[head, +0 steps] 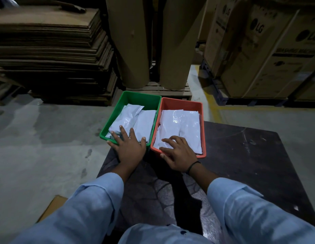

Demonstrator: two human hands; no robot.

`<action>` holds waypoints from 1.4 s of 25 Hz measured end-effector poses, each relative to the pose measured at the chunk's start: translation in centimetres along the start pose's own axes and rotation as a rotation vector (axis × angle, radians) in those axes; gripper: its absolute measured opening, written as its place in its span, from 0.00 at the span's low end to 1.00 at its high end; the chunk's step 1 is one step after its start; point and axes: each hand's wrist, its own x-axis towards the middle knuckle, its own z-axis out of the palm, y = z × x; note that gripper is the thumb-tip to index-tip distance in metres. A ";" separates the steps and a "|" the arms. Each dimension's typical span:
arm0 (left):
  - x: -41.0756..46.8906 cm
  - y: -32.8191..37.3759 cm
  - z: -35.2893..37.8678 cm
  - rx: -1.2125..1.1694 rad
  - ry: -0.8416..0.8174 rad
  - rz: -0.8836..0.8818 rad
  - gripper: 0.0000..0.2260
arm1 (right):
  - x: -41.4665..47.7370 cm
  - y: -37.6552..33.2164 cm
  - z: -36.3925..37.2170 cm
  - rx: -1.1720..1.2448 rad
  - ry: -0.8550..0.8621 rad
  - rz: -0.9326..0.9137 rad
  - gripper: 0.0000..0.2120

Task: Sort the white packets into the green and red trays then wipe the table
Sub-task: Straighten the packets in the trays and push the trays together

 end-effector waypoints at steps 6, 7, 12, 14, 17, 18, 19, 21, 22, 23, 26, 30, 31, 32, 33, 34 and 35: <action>0.0 0.1 -0.4 0.005 -0.025 -0.009 0.33 | 0.7 0.5 -0.1 0.007 -0.012 -0.005 0.16; 0.0 0.1 -0.4 0.004 -0.027 -0.013 0.34 | 0.8 0.6 -0.1 0.009 -0.010 -0.006 0.16; -0.1 0.2 -0.6 0.002 -0.032 -0.019 0.32 | 1.0 0.7 -0.1 0.005 -0.006 -0.010 0.15; -0.1 0.1 -0.6 -0.007 -0.035 -0.019 0.33 | 1.1 0.7 0.0 0.006 -0.004 -0.008 0.15; 0.1 -0.1 -0.6 -0.003 -0.039 -0.013 0.33 | 1.4 0.7 0.1 0.005 -0.007 0.002 0.15; 0.2 -0.2 -0.6 -0.001 -0.042 -0.010 0.33 | 1.4 0.6 0.1 0.004 -0.007 0.005 0.15; 0.3 -0.3 -0.6 -0.002 -0.044 -0.008 0.33 | 1.5 0.5 0.1 0.004 -0.007 0.007 0.16; 0.4 -0.4 -0.6 -0.005 -0.042 -0.007 0.34 | 1.7 0.5 0.2 0.004 -0.009 0.008 0.16; 0.4 -0.5 -0.6 -0.009 -0.039 -0.008 0.35 | 1.7 0.4 0.3 0.003 -0.013 0.009 0.16; 0.4 -0.5 -0.6 -0.010 -0.036 -0.007 0.35 | 1.7 0.4 0.3 0.002 -0.015 0.010 0.16; 0.4 -0.5 -0.6 -0.005 -0.025 -0.004 0.34 | 1.8 0.4 0.4 0.000 -0.020 0.009 0.16; 0.4 -0.3 -0.3 0.009 -0.007 -0.013 0.34 | 1.7 0.3 0.3 0.009 -0.024 0.008 0.16; 0.4 -0.3 -0.2 0.011 -0.002 -0.015 0.34 | 1.7 0.3 0.3 0.011 -0.027 0.011 0.16; 0.4 -0.3 -0.2 0.014 0.002 -0.017 0.34 | 1.7 0.3 0.3 0.013 -0.031 0.013 0.16; 0.5 -0.3 -0.1 0.019 0.002 -0.018 0.33 | 1.7 0.2 0.4 0.015 -0.032 0.015 0.16; 0.6 -0.3 -0.1 0.022 0.002 -0.020 0.33 | 1.7 0.1 0.4 0.019 -0.035 0.018 0.16; 0.7 -0.3 0.0 0.019 0.004 -0.021 0.33 | 1.7 0.1 0.4 0.023 -0.034 0.020 0.16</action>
